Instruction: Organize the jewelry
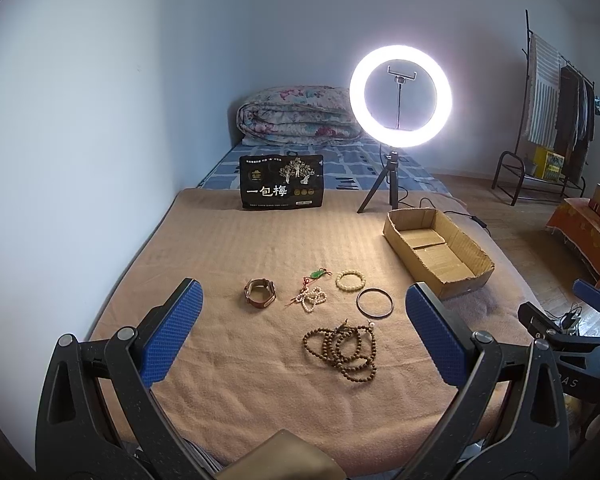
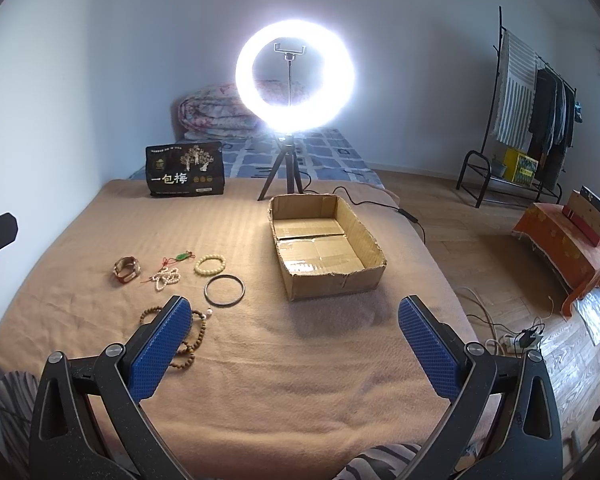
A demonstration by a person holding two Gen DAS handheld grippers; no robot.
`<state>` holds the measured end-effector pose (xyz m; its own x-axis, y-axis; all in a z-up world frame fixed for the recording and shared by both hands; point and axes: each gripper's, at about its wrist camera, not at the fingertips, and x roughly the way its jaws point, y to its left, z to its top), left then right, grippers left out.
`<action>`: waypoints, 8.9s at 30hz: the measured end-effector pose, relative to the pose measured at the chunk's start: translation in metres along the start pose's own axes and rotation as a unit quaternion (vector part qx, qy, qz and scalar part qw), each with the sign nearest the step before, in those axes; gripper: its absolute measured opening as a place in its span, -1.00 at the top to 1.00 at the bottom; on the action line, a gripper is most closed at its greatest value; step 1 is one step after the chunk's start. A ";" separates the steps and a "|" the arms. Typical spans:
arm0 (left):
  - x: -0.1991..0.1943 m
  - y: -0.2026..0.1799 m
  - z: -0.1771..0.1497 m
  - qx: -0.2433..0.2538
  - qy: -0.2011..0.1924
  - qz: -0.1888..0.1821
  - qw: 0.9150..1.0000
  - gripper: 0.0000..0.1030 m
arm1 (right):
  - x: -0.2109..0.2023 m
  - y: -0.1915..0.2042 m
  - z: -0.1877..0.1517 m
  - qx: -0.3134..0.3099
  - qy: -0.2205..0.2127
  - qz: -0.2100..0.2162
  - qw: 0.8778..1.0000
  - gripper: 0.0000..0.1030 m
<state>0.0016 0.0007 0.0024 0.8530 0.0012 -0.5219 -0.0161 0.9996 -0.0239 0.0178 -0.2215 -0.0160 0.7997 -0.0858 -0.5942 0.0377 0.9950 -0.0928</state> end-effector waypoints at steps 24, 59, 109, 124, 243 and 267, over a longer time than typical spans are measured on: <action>0.022 0.009 -0.006 -0.001 0.014 0.004 1.000 -1.00 | 0.017 0.014 0.004 -0.013 0.014 0.001 1.000 -0.99; 0.157 0.073 -0.043 -0.019 0.133 -0.021 0.991 -0.78 | 0.132 0.085 -0.035 -0.097 0.153 0.135 0.974 -0.99; 0.349 0.100 -0.062 -0.107 0.249 -0.009 0.963 -0.60 | 0.258 0.167 -0.053 -0.073 0.308 0.178 0.932 -0.99; 0.353 0.102 -0.062 -0.103 0.238 -0.013 0.966 -0.42 | 0.272 0.215 -0.040 -0.119 0.317 0.132 0.932 -0.49; 0.372 -0.220 0.043 0.029 0.188 -0.214 0.958 -0.37 | 0.305 -0.130 0.053 0.060 0.183 0.090 0.977 -0.10; 0.325 -0.150 0.059 0.020 0.143 -0.194 0.970 -0.38 | 0.258 -0.103 0.069 0.034 0.149 0.084 0.985 -0.23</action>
<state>0.3120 -0.1469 -0.1135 0.6106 -0.3773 -0.6963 0.3027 0.9237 -0.2350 0.2610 -0.3425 -0.1048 0.5867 0.0788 -0.8060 -0.0310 0.9967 0.0749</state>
